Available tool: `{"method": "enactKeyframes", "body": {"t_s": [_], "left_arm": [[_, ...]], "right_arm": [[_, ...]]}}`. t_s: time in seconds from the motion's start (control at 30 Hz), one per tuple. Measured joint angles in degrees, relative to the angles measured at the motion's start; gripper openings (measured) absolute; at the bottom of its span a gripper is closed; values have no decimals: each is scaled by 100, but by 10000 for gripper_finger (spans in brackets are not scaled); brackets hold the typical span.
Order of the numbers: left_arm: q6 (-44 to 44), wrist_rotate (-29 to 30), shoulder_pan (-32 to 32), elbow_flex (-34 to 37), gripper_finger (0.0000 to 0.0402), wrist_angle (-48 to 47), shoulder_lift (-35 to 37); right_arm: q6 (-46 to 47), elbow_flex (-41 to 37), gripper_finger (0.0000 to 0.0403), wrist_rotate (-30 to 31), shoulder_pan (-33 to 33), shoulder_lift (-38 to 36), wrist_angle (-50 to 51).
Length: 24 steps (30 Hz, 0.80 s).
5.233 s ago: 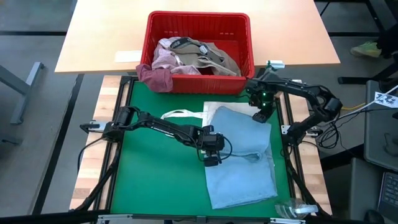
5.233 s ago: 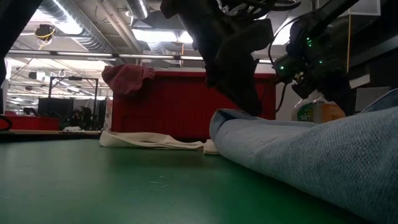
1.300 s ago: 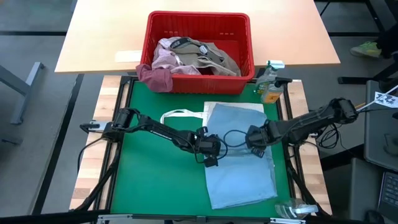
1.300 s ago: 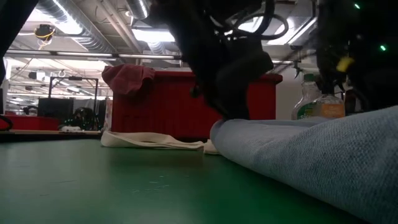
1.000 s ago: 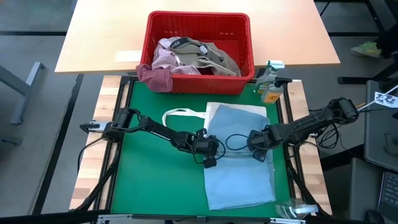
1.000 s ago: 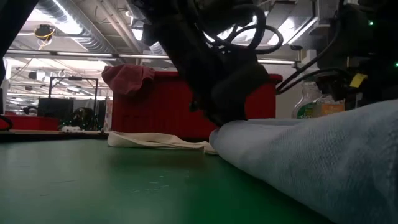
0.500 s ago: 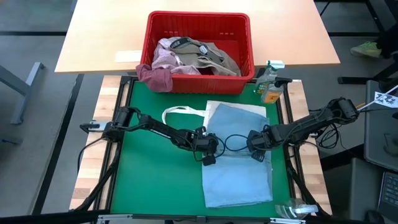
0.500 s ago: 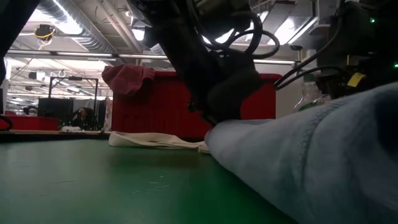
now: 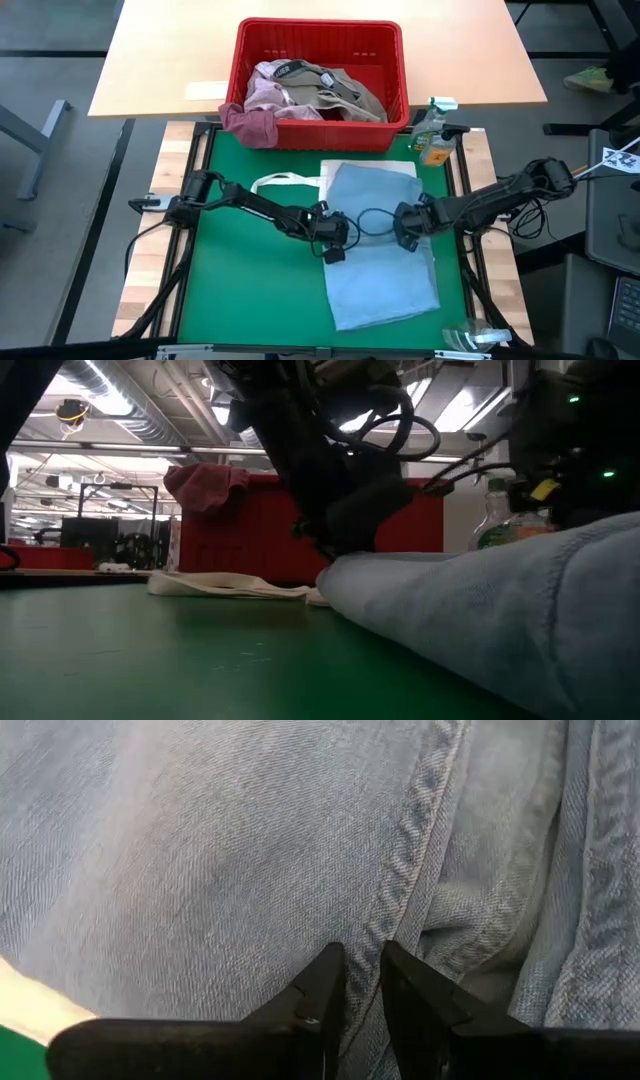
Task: Fold Laundry from Bin
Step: Fold the blue pants from the red laundry basket
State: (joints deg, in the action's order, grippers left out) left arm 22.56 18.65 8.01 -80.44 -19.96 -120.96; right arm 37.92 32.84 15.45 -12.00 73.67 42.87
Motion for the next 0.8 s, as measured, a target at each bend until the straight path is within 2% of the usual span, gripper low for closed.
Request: {"method": "enactKeyframes", "body": {"t_s": [0.17,0.37,0.67,0.8], "left_arm": [[154,30,0,15,65,-536,217],[259,29,20,15,65,-683,445],[256,-266,4,-15,65,-596,615],[256,-268,-138,-20,65,-306,754]], "right_arm": [[-331,10,150,-30,604,0,-470],[-876,21,150,-581,1028,-2,-940],[-1452,878,150,-742,1055,-7,220],[-1886,1400,150,-438,1055,-11,433]]}}
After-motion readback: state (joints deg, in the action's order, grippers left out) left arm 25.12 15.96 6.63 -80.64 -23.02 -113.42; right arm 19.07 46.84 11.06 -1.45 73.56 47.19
